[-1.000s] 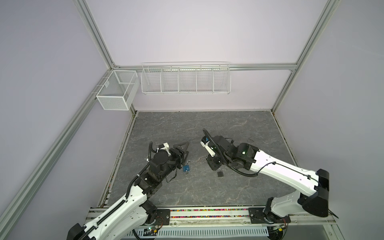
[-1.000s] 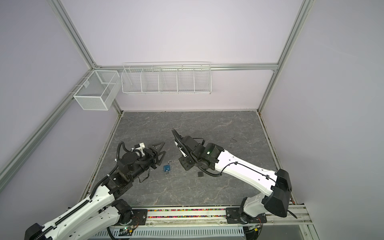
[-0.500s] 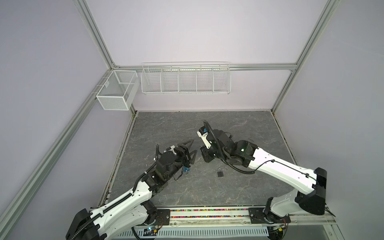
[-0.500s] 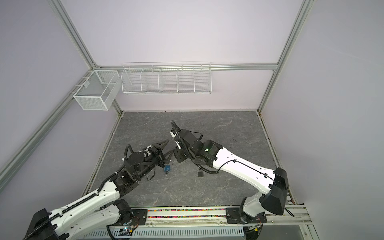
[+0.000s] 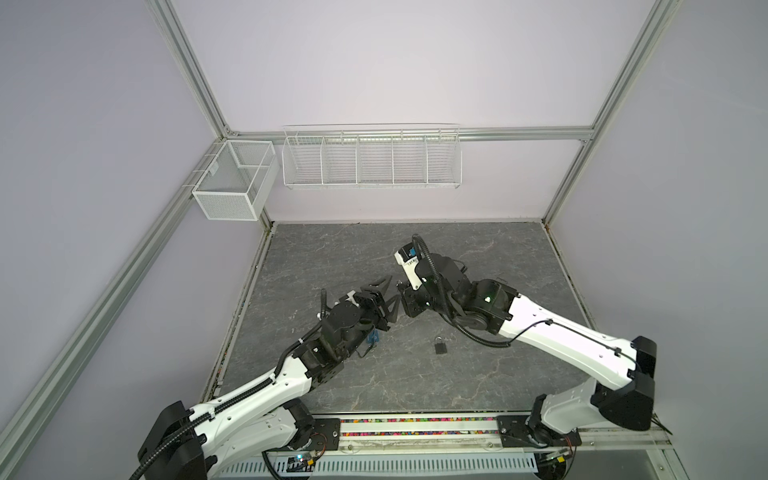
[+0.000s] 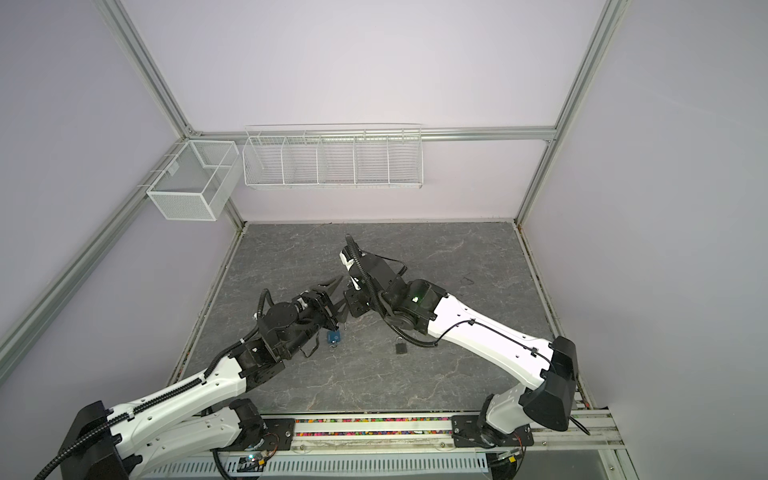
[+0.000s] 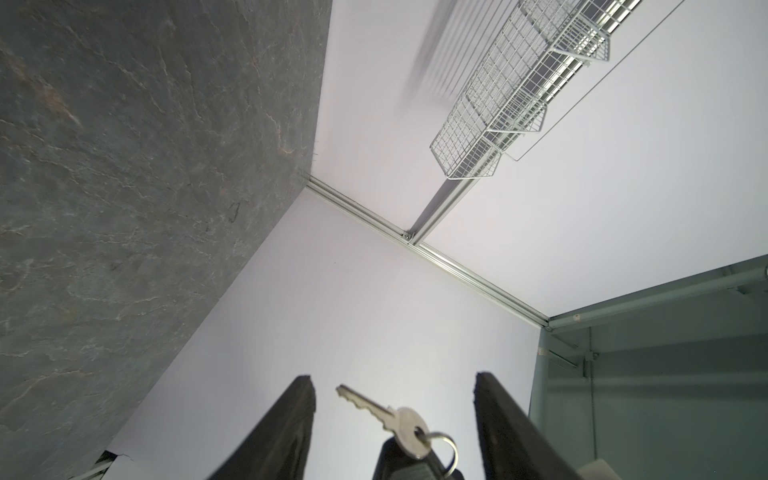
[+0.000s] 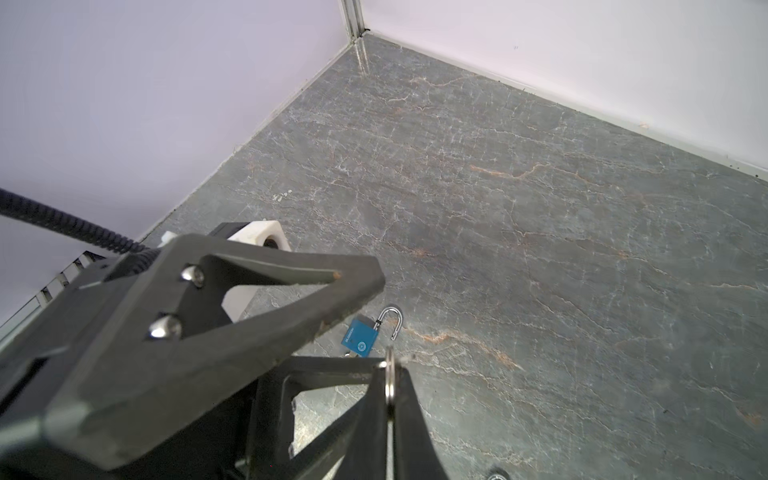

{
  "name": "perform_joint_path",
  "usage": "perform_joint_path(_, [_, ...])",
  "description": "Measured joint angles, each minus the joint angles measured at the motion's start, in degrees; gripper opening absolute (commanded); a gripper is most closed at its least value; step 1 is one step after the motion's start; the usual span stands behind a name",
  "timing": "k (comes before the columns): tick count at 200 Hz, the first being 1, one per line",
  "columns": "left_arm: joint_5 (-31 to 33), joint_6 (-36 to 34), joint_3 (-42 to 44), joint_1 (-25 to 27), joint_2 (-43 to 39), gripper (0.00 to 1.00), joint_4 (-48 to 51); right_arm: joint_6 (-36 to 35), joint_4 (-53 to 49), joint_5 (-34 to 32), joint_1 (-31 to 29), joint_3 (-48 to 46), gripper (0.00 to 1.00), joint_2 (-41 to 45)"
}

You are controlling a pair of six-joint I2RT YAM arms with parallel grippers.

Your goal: Unlock with the key

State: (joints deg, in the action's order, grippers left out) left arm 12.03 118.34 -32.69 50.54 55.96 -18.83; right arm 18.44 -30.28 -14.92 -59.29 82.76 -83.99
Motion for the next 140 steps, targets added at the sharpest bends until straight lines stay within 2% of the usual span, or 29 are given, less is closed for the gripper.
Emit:
perform_joint_path(66, [1.90,0.28,0.00,0.11,2.56,0.45,-4.55,0.22,0.63,1.33,0.00,-3.15,0.07,3.96])
perform_joint_path(113, [1.57,0.28,-0.57,0.11,2.47,0.45,-4.85,-0.11,1.07,2.08,0.00,-3.28,0.06,3.96])
perform_joint_path(140, [1.68,0.28,-0.52,0.11,1.25,0.49,-2.73,-0.92,1.29,1.62,0.02,-3.13,0.06,3.96])
